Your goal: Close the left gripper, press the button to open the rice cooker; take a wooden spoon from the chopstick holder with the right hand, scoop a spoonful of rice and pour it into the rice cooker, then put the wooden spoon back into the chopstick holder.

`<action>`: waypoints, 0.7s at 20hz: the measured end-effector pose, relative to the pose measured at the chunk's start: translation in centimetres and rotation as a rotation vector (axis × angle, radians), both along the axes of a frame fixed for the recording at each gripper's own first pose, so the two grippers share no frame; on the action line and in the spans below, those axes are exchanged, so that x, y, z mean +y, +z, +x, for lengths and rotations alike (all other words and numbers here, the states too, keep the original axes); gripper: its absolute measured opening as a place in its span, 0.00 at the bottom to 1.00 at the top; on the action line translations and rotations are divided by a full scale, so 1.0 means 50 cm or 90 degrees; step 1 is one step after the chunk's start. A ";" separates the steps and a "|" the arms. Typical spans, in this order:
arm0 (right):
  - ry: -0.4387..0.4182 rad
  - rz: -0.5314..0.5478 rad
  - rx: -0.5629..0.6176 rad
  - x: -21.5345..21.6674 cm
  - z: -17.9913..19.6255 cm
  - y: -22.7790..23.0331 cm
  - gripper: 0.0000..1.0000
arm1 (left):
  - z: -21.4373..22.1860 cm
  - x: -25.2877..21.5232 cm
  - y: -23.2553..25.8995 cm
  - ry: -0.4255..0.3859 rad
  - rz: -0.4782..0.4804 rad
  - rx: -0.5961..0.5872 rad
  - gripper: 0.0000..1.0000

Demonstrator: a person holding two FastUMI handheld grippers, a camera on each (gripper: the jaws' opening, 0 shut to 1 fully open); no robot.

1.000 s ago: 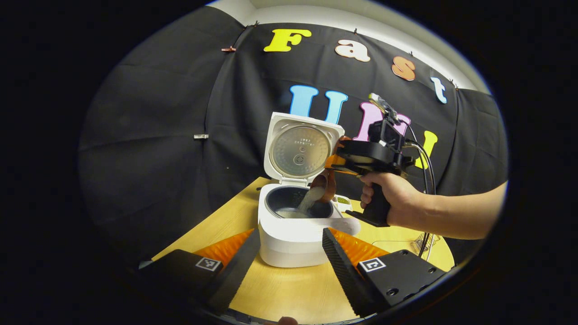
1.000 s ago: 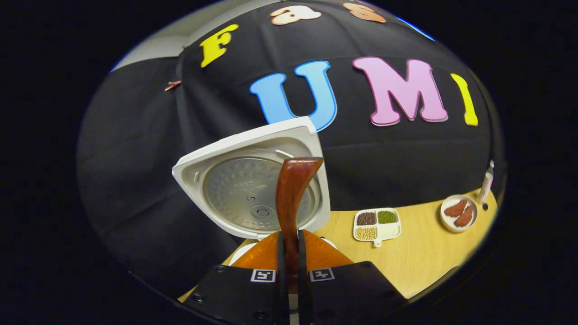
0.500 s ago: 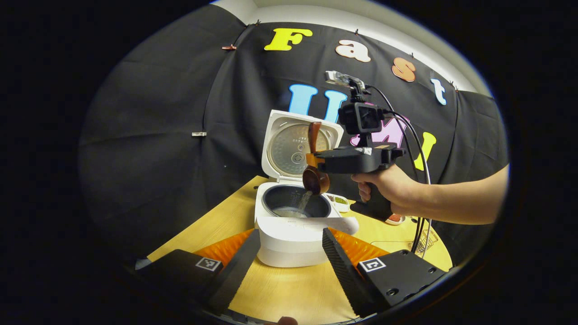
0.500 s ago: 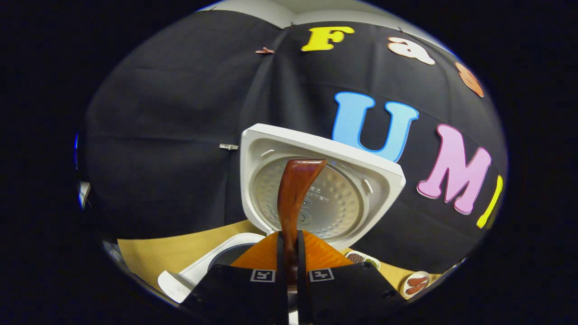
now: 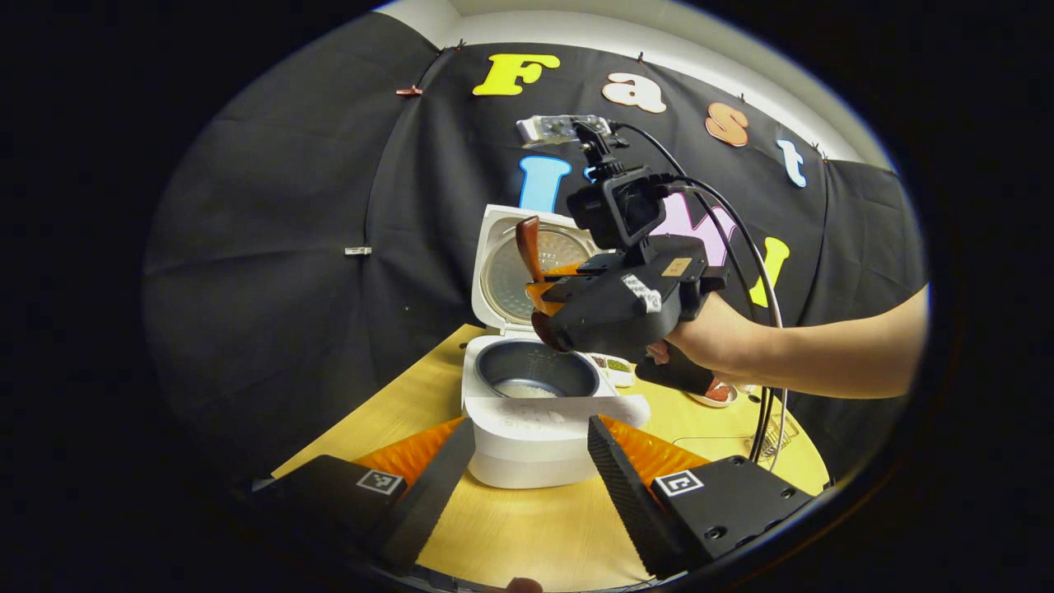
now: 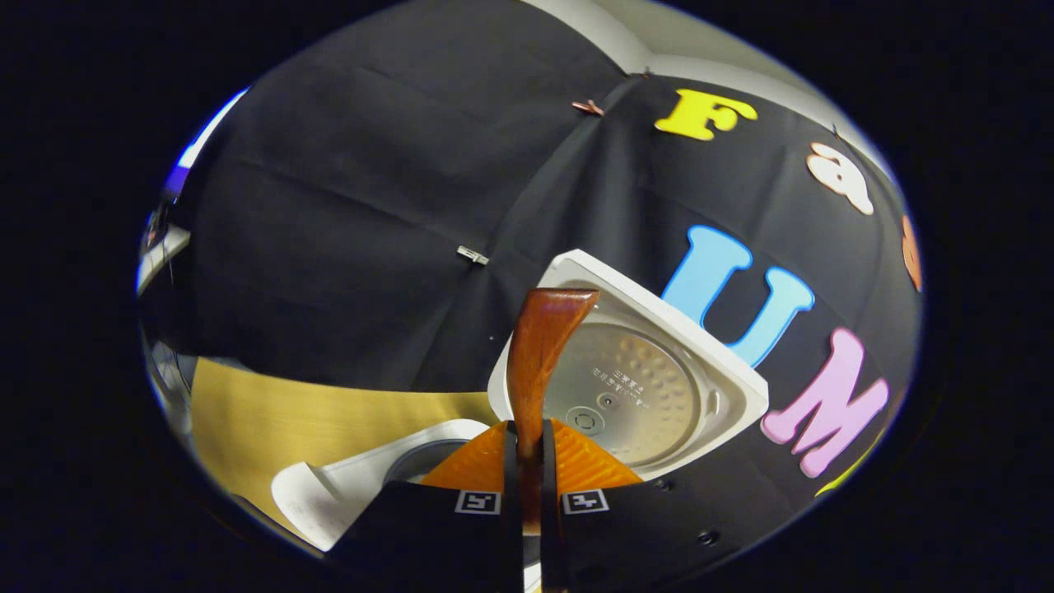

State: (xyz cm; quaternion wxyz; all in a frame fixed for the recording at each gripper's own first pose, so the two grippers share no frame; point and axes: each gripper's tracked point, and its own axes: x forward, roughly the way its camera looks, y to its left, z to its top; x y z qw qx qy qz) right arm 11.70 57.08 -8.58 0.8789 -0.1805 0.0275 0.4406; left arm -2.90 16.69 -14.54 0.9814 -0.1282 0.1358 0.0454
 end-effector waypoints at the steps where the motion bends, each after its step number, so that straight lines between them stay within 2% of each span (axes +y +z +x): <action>1: -0.026 0.034 0.047 -0.010 0.012 -0.001 0.12 | -0.003 -0.001 -0.001 0.001 0.000 0.000 0.95; 6: -0.154 0.239 0.310 -0.097 0.089 0.007 0.12 | -0.012 -0.013 0.002 -0.004 0.000 0.001 0.95; 8: -0.197 0.335 0.390 -0.141 0.111 0.027 0.12 | -0.012 -0.022 0.005 -0.011 0.006 -0.001 0.95; 11: -0.238 0.430 0.439 -0.229 0.137 0.055 0.12 | -0.004 -0.045 0.012 -0.029 0.003 -0.005 0.95; 14: -0.249 0.506 0.454 -0.332 0.137 0.101 0.12 | 0.010 -0.075 0.022 -0.048 0.010 -0.010 0.95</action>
